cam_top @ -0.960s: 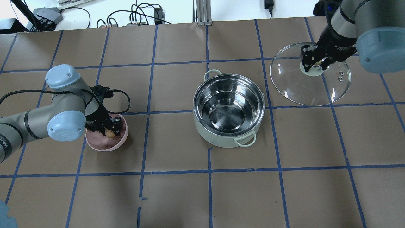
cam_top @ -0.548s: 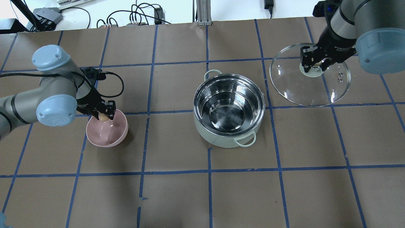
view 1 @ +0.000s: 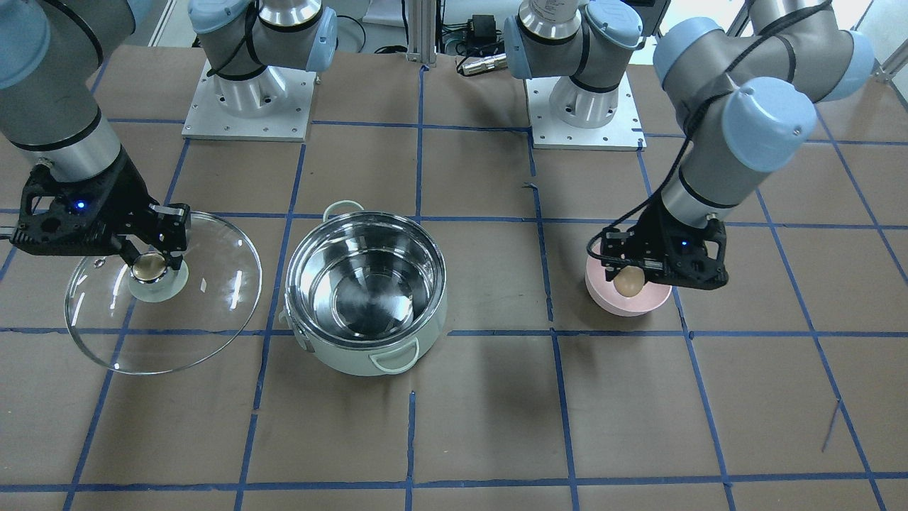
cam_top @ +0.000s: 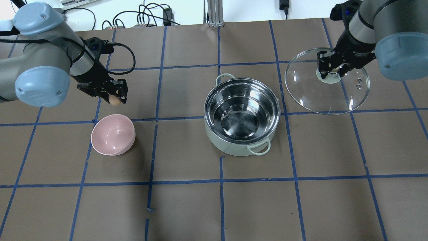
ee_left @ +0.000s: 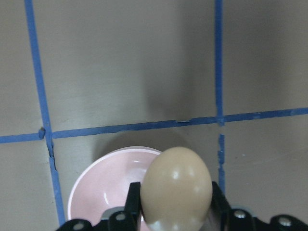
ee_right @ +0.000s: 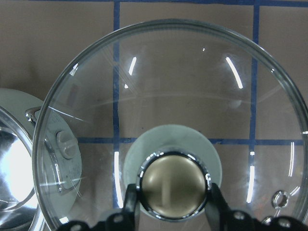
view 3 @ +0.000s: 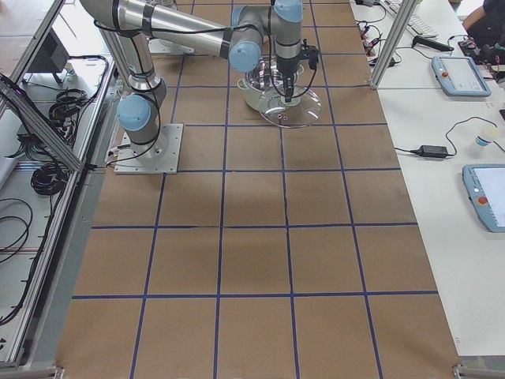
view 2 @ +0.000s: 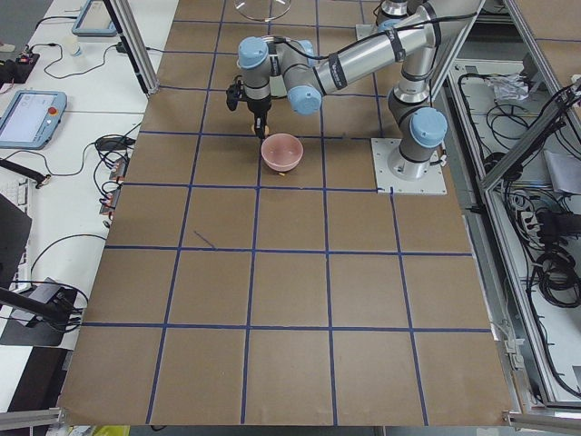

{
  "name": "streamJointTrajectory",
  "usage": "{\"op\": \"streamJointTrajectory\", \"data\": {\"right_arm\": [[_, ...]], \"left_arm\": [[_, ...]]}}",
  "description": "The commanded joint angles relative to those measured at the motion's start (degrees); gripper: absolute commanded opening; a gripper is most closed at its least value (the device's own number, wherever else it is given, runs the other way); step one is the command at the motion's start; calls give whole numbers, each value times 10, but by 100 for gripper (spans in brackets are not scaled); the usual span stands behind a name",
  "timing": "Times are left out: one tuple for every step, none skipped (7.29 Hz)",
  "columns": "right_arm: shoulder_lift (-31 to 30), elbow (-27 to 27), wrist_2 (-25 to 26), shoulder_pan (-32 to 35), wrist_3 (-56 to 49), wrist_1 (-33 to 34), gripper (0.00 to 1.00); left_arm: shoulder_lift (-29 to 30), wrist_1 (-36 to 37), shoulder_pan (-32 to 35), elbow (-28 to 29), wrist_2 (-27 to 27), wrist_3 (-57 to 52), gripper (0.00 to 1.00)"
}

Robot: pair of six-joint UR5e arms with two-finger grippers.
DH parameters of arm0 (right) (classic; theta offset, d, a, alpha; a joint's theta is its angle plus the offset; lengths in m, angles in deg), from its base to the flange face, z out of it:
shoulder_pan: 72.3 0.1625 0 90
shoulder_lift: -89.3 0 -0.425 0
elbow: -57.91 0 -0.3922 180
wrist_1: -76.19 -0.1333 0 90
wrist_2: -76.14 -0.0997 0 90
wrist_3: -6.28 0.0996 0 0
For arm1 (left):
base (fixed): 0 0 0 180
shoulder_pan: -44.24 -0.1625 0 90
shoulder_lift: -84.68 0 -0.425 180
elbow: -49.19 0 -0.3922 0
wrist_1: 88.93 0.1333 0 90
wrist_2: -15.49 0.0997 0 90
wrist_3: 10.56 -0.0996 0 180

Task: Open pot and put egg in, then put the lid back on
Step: 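Lift the egg from the bowl with the left gripper and carry it over the pot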

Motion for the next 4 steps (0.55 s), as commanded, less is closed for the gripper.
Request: {"op": "streamJointTrajectory", "data": {"right_arm": [[1, 0, 0, 0, -1, 0, 26], [1, 0, 1, -1, -9, 1, 26], [1, 0, 1, -2, -11, 1, 26], [1, 0, 2, -3, -12, 1, 26]], "left_arm": [[3, 2, 131, 59, -1, 116, 3], [19, 4, 179, 75, -1, 155, 3], [46, 39, 220, 77, -3, 160, 3], [79, 95, 251, 77, -1, 159, 4]]}}
